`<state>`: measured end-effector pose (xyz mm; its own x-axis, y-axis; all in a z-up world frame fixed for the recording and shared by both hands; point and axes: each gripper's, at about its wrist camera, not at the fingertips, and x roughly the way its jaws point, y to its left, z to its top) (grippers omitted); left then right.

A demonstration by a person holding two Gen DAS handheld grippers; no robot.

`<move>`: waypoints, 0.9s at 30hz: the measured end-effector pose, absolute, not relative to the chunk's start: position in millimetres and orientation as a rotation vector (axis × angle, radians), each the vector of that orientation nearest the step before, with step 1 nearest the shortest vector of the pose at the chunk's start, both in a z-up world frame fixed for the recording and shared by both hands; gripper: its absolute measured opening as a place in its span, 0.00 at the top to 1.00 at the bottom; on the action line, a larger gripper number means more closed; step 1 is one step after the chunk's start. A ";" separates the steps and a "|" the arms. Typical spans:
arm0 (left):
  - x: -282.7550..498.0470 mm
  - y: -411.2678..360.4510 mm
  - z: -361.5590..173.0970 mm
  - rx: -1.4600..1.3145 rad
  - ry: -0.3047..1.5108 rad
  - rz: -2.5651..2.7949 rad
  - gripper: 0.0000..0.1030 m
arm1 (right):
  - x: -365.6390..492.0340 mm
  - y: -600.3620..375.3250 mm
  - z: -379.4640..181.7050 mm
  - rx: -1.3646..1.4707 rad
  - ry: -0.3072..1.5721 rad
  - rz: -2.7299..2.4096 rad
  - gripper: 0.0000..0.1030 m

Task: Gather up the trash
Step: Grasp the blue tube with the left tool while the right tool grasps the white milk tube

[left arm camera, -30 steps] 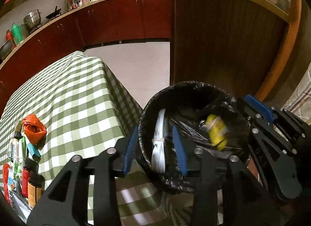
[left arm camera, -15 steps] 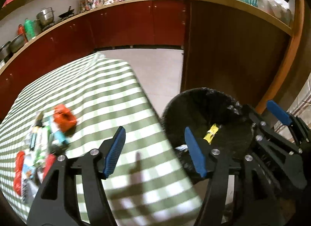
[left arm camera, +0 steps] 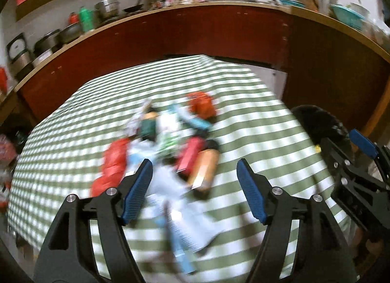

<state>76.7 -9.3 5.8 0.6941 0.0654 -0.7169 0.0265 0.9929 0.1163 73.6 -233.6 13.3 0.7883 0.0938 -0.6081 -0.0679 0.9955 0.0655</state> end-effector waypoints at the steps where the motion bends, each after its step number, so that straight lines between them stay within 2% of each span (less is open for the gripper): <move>1: 72.9 -1.5 5.8 0.115 0.803 0.034 0.32 | 71.1 -223.0 13.3 0.029 0.659 0.111 0.33; 8: 48.0 62.3 0.3 0.089 0.801 0.146 0.32 | 54.6 -159.9 11.6 -0.040 0.668 0.255 0.33; 19: 32.5 117.3 -13.9 0.050 0.827 0.240 0.31 | 40.8 -98.7 2.9 -0.098 0.682 0.382 0.34; 27: 32.3 130.8 -23.6 0.026 0.853 0.260 0.31 | 45.2 -79.7 -10.2 -0.141 0.722 0.413 0.50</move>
<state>32.3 130.8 -23.6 0.6283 0.2373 -0.7409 -0.2166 0.9680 0.1264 45.2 -79.7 -10.2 0.6740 0.3181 -0.6668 -0.4142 0.9101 0.0155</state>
